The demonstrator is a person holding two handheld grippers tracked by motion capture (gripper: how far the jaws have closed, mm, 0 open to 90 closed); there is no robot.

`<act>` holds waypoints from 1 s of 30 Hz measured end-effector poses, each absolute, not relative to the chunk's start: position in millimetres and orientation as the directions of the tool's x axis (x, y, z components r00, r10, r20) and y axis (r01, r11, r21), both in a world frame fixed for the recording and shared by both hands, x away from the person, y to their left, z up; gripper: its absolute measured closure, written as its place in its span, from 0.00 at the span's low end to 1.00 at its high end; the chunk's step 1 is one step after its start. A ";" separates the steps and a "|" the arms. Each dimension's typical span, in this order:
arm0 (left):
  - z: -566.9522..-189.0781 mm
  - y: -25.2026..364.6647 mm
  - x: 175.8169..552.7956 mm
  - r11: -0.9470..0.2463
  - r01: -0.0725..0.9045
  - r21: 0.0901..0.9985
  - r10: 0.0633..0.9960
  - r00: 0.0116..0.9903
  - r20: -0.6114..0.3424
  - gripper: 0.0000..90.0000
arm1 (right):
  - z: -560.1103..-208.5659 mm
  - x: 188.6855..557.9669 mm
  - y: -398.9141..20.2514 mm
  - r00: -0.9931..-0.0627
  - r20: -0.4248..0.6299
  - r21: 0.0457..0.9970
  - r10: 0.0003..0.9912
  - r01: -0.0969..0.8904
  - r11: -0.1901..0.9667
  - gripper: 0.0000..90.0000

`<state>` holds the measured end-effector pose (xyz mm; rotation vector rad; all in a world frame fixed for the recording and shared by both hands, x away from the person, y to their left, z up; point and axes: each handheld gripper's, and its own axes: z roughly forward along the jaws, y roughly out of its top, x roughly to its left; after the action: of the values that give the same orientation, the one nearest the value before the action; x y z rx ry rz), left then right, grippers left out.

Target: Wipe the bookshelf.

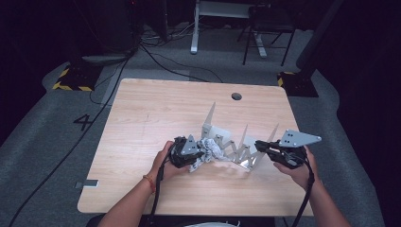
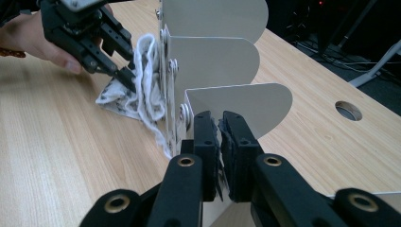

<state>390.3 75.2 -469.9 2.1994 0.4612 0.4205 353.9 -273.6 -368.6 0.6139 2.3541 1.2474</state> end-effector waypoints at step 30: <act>-449.5 88.1 385.0 -0.528 0.156 0.835 0.477 0.868 0.140 0.84 | -353.5 369.1 -201.9 -0.835 -0.149 0.781 0.530 0.229 0.581 0.87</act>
<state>385.0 88.1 -449.5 2.1162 0.4569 0.4421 369.1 -201.9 -353.5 0.6148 2.4475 1.1320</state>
